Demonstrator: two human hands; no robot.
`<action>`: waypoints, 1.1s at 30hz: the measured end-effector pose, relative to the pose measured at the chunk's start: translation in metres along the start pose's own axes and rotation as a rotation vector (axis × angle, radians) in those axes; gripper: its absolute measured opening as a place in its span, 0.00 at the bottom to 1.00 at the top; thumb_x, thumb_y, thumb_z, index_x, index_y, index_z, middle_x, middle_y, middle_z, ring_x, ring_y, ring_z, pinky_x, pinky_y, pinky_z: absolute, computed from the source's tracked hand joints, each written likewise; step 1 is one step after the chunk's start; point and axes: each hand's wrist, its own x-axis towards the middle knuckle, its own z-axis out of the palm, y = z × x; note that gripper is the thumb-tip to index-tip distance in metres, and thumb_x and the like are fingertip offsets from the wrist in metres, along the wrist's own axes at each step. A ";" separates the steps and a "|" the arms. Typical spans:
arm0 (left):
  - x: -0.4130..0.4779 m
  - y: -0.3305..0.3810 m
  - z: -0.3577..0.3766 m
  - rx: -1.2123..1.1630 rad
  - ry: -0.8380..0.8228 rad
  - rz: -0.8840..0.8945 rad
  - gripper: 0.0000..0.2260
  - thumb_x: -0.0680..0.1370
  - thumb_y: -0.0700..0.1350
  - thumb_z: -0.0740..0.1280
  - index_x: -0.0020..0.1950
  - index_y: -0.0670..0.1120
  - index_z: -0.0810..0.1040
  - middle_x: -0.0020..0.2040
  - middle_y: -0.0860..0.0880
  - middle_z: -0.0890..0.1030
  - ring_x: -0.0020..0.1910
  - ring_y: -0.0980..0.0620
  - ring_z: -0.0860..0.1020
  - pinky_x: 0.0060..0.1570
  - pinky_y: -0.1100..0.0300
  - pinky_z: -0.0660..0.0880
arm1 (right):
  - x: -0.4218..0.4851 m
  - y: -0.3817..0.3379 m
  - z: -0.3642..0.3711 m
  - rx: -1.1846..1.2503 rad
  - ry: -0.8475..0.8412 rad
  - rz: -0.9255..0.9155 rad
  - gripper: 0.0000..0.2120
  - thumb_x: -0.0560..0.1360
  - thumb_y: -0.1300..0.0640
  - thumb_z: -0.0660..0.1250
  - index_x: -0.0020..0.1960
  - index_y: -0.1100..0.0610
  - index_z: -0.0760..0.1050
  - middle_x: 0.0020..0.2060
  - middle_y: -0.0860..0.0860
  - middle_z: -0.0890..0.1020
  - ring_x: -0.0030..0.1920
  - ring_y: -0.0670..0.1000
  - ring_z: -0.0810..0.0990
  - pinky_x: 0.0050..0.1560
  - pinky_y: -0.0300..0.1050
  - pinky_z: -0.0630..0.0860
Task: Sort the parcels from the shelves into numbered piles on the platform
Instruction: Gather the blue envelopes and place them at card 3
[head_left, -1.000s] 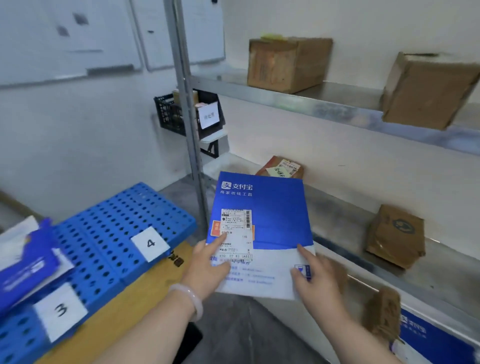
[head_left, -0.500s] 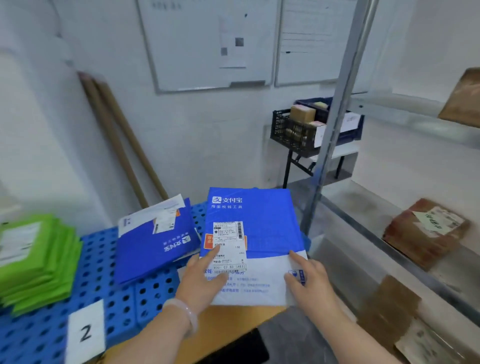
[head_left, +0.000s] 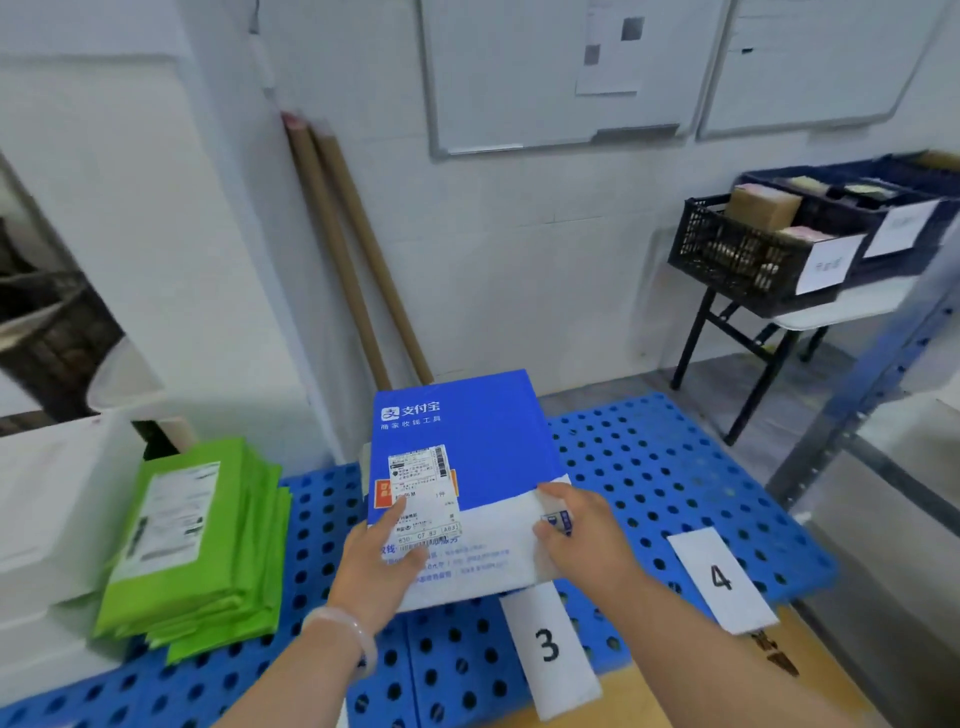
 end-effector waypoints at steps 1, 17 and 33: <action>0.010 -0.002 -0.001 -0.001 0.002 -0.008 0.28 0.77 0.44 0.68 0.75 0.55 0.62 0.65 0.50 0.65 0.62 0.55 0.65 0.58 0.65 0.62 | 0.011 -0.001 0.004 -0.005 -0.011 -0.005 0.21 0.79 0.53 0.64 0.71 0.47 0.66 0.67 0.51 0.64 0.52 0.47 0.70 0.59 0.42 0.72; 0.060 0.053 0.060 0.847 -0.162 0.236 0.32 0.76 0.65 0.58 0.77 0.63 0.48 0.79 0.52 0.41 0.78 0.47 0.42 0.75 0.46 0.49 | 0.013 0.037 -0.028 -0.419 -0.110 -0.028 0.38 0.75 0.37 0.64 0.77 0.40 0.46 0.78 0.44 0.48 0.77 0.49 0.49 0.75 0.53 0.56; -0.160 0.215 0.321 0.795 -0.585 1.198 0.35 0.74 0.67 0.60 0.76 0.64 0.48 0.79 0.54 0.48 0.77 0.50 0.46 0.75 0.48 0.48 | -0.295 0.145 -0.204 -0.637 0.539 0.515 0.49 0.60 0.25 0.46 0.78 0.43 0.46 0.78 0.47 0.49 0.78 0.51 0.48 0.76 0.52 0.46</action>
